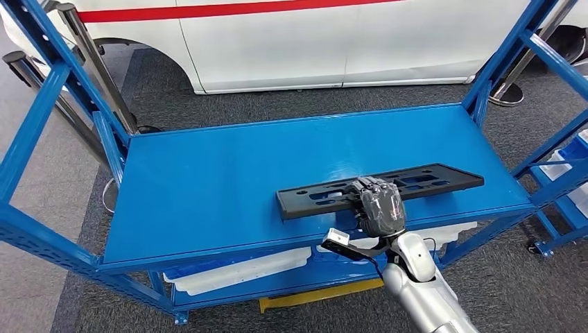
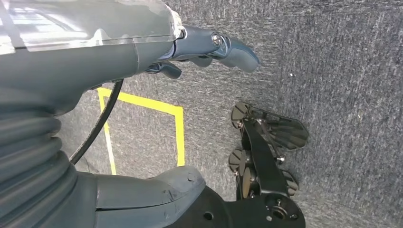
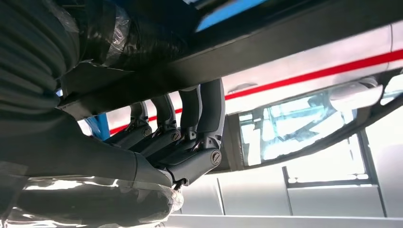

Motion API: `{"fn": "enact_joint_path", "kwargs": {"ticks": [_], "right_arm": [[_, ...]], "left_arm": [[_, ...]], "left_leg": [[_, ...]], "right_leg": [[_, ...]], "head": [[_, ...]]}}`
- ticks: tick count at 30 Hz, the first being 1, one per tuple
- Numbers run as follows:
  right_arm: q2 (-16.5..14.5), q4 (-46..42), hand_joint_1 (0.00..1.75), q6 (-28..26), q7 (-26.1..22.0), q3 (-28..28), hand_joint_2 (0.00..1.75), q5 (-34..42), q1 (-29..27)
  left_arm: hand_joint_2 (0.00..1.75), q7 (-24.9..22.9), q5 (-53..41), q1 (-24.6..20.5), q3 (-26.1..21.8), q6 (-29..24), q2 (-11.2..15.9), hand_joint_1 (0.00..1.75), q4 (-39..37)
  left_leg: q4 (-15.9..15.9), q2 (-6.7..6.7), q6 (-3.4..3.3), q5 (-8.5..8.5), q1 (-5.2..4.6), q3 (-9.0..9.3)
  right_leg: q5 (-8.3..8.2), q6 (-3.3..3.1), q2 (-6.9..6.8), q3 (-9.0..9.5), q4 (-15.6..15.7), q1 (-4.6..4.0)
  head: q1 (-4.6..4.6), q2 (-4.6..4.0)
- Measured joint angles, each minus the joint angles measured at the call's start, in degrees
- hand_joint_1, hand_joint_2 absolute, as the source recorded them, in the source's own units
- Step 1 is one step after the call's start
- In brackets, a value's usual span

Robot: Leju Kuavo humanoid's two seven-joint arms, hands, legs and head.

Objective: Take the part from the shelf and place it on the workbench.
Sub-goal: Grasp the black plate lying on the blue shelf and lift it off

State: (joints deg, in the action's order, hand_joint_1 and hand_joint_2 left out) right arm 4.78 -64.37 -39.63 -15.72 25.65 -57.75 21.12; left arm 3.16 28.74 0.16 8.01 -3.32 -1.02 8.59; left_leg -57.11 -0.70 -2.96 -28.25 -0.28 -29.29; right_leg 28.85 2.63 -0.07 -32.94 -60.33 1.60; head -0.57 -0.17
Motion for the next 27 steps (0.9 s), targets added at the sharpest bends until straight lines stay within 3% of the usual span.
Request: {"fn": "enact_joint_path", "kwargs": {"ticks": [3,4,5,6,8,10,12,14,15,17,19,20,21,22,24,25,27], "right_arm": [[-0.7,-0.3,1.75,0.0,-1.2,-2.3,1.75,-0.1,-1.2],[-0.8,-0.3,1.75,0.0,-1.4,-2.7,1.75,-0.2,-1.7],[-0.9,-0.3,1.75,0.0,-1.8,-3.2,1.75,-0.2,-2.1],[-1.0,-0.3,1.75,0.0,-2.0,-3.5,1.75,-0.2,-2.4],[-1.2,-0.3,1.75,0.0,-2.4,-4.1,1.75,-0.3,-2.6],[-1.4,-0.4,1.75,0.0,-2.7,-4.5,1.75,-0.3,-2.7],[-1.6,-0.5,1.75,-0.1,-3.1,-4.8,1.75,-0.3,-2.7],[-1.9,-0.8,1.75,-0.1,-3.3,-5.2,1.75,-0.2,-2.8],[-2.1,-0.9,1.75,-0.1,-3.4,-5.3,1.75,-0.2,-2.8],[-2.5,-1.1,1.75,-0.1,-3.7,-5.6,1.75,-0.2,-2.8],[-2.7,-1.1,1.75,-0.1,-4.0,-5.8,1.75,-0.2,-2.9],[-2.9,-1.2,1.75,-0.1,-4.1,-6.0,1.75,-0.1,-3.0],[-3.1,-1.3,1.75,-0.1,-4.2,-6.3,1.75,-0.1,-3.1],[-3.3,-1.5,1.75,-0.1,-4.3,-6.5,1.75,0.0,-3.1],[-3.5,-1.9,1.75,-0.1,-4.6,-6.8,1.75,0.3,-3.1],[-3.6,-2.2,1.75,-0.1,-4.7,-7.0,1.75,0.5,-3.1],[-3.8,-2.8,1.75,-0.1,-4.9,-7.2,1.75,1.1,-3.1]], "left_arm": [[1.75,-0.3,0.0,0.0,0.0,0.0,0.0,0.00,0.0],[1.75,-0.3,0.0,0.1,0.0,0.0,0.0,0.00,0.0],[1.75,-0.3,0.0,0.1,0.0,0.0,0.0,0.00,0.0],[1.75,-0.4,0.0,0.2,0.1,0.0,0.0,0.00,0.0],[1.75,-0.4,0.0,0.2,0.1,0.0,0.0,0.00,0.0],[1.75,-0.4,0.0,0.2,0.1,0.0,0.0,0.00,0.0],[1.75,-0.4,0.0,0.2,0.1,0.0,-0.1,0.00,0.0],[1.75,-0.4,0.0,0.2,0.2,0.0,0.0,0.00,0.0],[1.75,-0.4,0.0,0.2,0.2,0.0,0.0,0.00,0.0],[1.75,-0.3,0.0,0.3,0.2,0.0,0.1,0.00,0.0],[1.75,-0.3,0.0,0.3,0.3,0.0,0.1,0.00,0.0],[1.75,-0.3,0.0,0.2,0.4,0.0,0.1,0.00,0.0],[1.75,-0.3,0.0,0.2,0.4,0.0,0.1,0.00,0.0],[1.75,-0.3,0.0,0.2,0.4,0.0,0.1,0.00,0.0],[1.75,-0.3,0.0,0.1,0.5,0.0,0.1,0.00,0.0],[1.75,-0.2,0.0,0.0,0.5,0.1,0.1,0.00,0.0],[1.75,-0.1,0.0,0.0,0.6,0.1,0.1,0.00,0.0]], "left_leg": [[0.0,-0.11,-0.65,0.61,-0.07,-0.93],[-0.2,-0.10,-0.70,0.69,-0.14,-1.26],[-0.4,-0.08,-0.72,0.75,-0.19,-1.55],[-0.7,-0.05,-0.69,0.76,-0.21,-1.79],[-1.3,-0.04,-0.51,0.67,-0.23,-2.22],[-1.8,-0.02,0.04,0.77,-0.30,-2.76],[-1.9,-0.02,0.84,1.21,-0.25,-3.22],[-2.2,0.06,1.62,0.91,-0.20,-3.64],[-3.3,0.14,1.98,-0.26,-0.14,-4.12],[-8.4,0.32,2.69,-4.57,0.20,-5.99],[-15.2,0.33,3.33,-8.47,0.67,-8.02],[-17.0,0.32,3.62,-8.93,0.92,-8.23],[-17.2,0.32,3.87,-8.32,1.16,-7.63],[-15.3,0.32,4.08,-6.74,1.41,-6.03],[-8.2,0.40,4.61,-3.79,1.88,-1.25],[-4.9,0.64,4.57,-3.19,1.85,0.77],[-1.8,1.11,4.01,-3.38,1.50,1.96]], "right_leg": [[5.89,-0.20,0.04,-4.22,-10.1,-0.14],[6.78,-0.24,0.04,-5.37,-13.1,-0.18],[6.56,-0.32,0.04,-5.70,-14.3,-0.21],[5.20,-0.46,0.03,-4.93,-13.1,-0.25],[1.66,-1.01,-0.01,-1.31,-6.3,-0.39],[-0.03,-1.66,-0.06,1.24,-0.8,-0.83],[-0.20,-2.11,-0.07,1.36,0.4,-1.25],[-0.82,-2.83,-0.12,1.04,1.0,-0.92],[-1.29,-3.32,-0.17,0.77,1.3,-0.71],[-2.24,-3.96,-0.25,-0.09,1.6,-0.55],[-3.01,-4.03,-0.25,-1.22,1.5,-0.58],[-3.40,-3.92,-0.25,-1.83,1.3,-0.55],[-3.77,-3.75,-0.24,-2.44,1.1,-0.48],[-4.09,-3.51,-0.23,-3.06,0.8,-0.34],[-4.65,-2.88,-0.19,-4.21,0.1,-0.06],[-4.96,-2.43,-0.15,-4.66,-0.1,-0.01],[-5.87,-1.53,-0.07,-5.15,-0.2,-0.08]], "head": [[-0.02,0.00],[-0.02,0.00],[-0.02,0.00],[-0.02,0.00],[-0.02,0.00],[-0.01,0.00],[0.01,0.00],[0.02,0.00],[0.04,0.00],[0.08,0.00],[0.09,0.00],[0.09,0.00],[0.09,0.00],[0.09,0.00],[0.10,0.00],[0.10,0.00],[0.10,0.00]]}}
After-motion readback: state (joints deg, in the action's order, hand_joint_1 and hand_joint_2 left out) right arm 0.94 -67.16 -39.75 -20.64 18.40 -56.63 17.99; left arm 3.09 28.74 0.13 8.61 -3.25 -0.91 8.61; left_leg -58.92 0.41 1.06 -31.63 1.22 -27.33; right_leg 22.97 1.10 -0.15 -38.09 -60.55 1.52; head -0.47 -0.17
